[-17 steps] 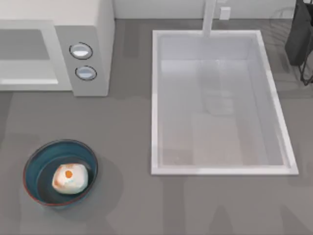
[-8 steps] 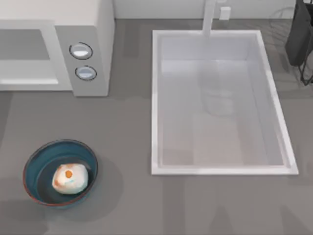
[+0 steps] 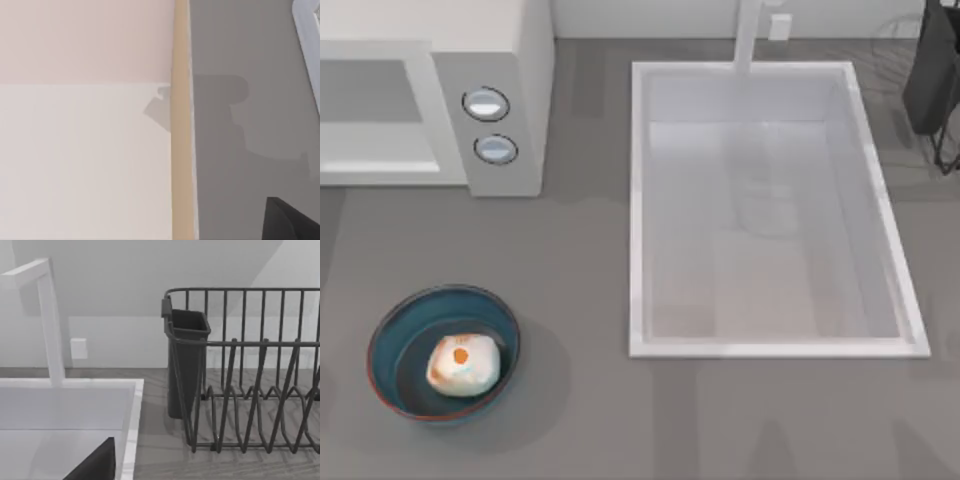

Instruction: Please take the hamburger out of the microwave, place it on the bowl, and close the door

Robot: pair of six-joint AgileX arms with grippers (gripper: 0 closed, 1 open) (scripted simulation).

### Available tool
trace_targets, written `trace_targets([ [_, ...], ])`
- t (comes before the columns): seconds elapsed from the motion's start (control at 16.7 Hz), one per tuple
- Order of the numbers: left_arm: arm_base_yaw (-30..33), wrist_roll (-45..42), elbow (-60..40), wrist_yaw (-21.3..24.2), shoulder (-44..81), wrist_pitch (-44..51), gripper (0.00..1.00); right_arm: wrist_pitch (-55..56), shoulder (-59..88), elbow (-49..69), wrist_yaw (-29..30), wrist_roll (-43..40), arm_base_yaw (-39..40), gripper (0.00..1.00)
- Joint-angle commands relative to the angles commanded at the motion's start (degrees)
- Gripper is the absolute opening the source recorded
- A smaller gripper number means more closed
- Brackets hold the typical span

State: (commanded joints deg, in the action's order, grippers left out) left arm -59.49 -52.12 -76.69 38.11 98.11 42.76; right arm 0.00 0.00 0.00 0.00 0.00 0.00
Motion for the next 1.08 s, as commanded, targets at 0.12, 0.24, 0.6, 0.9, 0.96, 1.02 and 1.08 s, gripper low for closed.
trace_targets([
  [0.12,0.0,-0.1,-0.1,0.1,0.2,0.1,0.00,0.0,0.0,0.0,0.0,0.0,0.0,1.00],
  [0.24,0.0,-0.1,-0.1,0.1,0.2,0.1,0.00,0.0,0.0,0.0,0.0,0.0,0.0,1.00],
  [0.6,0.1,-0.2,4.7,0.0,2.3,-6.6,0.00,0.0,0.0,0.0,0.0,0.0,0.0,1.00],
  [0.9,-0.2,-0.3,13.2,0.2,6.4,-19.9,0.00,0.0,0.0,0.0,0.0,0.0,0.0,1.00],
  [0.96,-0.2,-0.4,14.3,0.2,7.0,-21.3,0.00,0.0,0.0,0.0,0.0,0.0,0.0,1.00],
  [1.02,-0.2,-0.4,15.0,0.3,7.3,-22.0,0.00,0.0,0.0,0.0,0.0,0.0,0.0,1.00],
  [1.08,-0.2,-0.4,15.1,0.3,7.4,-22.2,0.00,0.0,0.0,0.0,0.0,0.0,0.0,1.00],
])
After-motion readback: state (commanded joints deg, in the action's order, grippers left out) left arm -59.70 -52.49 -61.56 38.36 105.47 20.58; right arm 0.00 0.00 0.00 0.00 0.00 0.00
